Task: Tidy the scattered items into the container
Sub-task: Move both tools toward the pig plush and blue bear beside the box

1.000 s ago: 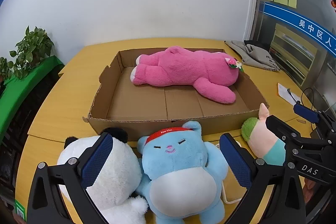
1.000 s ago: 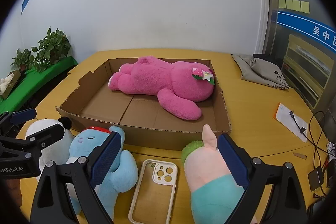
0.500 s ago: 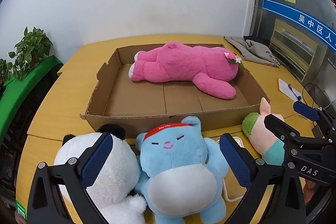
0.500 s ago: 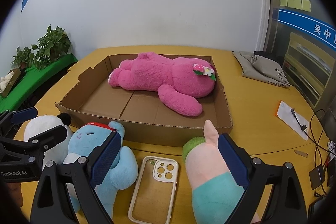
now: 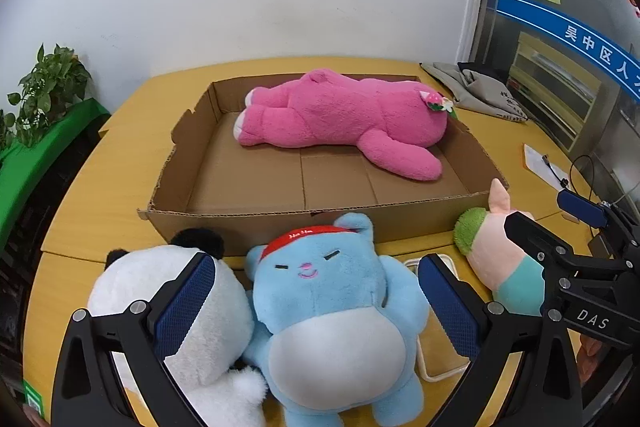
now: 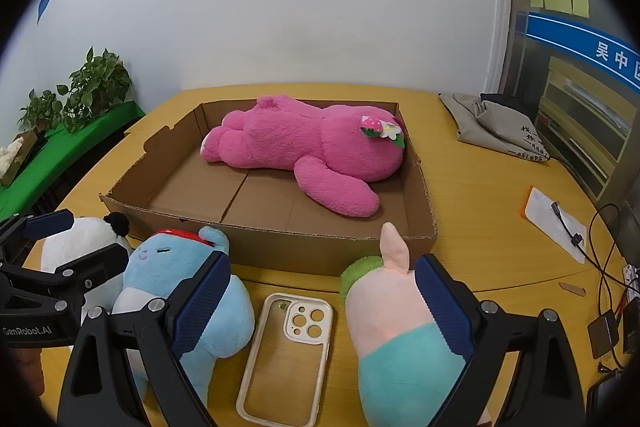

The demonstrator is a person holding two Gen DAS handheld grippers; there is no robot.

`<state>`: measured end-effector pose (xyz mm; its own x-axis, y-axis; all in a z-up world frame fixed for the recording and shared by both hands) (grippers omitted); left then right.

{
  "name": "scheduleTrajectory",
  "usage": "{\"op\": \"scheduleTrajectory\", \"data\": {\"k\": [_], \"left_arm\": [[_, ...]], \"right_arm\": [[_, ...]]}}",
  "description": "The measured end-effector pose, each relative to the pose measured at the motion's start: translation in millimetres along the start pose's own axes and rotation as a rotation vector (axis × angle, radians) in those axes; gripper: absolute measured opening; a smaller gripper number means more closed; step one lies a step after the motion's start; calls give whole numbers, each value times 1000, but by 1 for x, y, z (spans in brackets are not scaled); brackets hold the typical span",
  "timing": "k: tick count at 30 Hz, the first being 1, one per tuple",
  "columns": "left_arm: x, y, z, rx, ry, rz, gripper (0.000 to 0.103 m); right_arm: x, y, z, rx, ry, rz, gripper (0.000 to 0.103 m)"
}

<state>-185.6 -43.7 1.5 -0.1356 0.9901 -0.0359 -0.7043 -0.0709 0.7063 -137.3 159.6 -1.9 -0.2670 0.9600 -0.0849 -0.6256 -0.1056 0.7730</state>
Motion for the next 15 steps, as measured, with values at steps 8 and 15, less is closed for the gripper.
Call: {"op": "scheduleTrajectory", "data": {"k": [8,15], "left_arm": [[-11,-11,1,-19,-95,51,103],[5,-13,4,-20,-199,57,103]], "right_arm": [[47,7,26,78,-45,8,94],[115,-54,13,-66,-18,-150,94]]}}
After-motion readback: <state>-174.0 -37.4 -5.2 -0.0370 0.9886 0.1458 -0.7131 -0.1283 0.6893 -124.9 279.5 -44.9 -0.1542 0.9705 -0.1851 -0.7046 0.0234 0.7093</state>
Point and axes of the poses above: each gripper's, at about its wrist camera, not at the fingertips, and z roughly against the way its jaws point, x to its right, y to its top, the point moved 10 cm from there along -z, roughly the way its jaws point, and after that the axes turned 7 degrees about y, right-handed, at the moved point
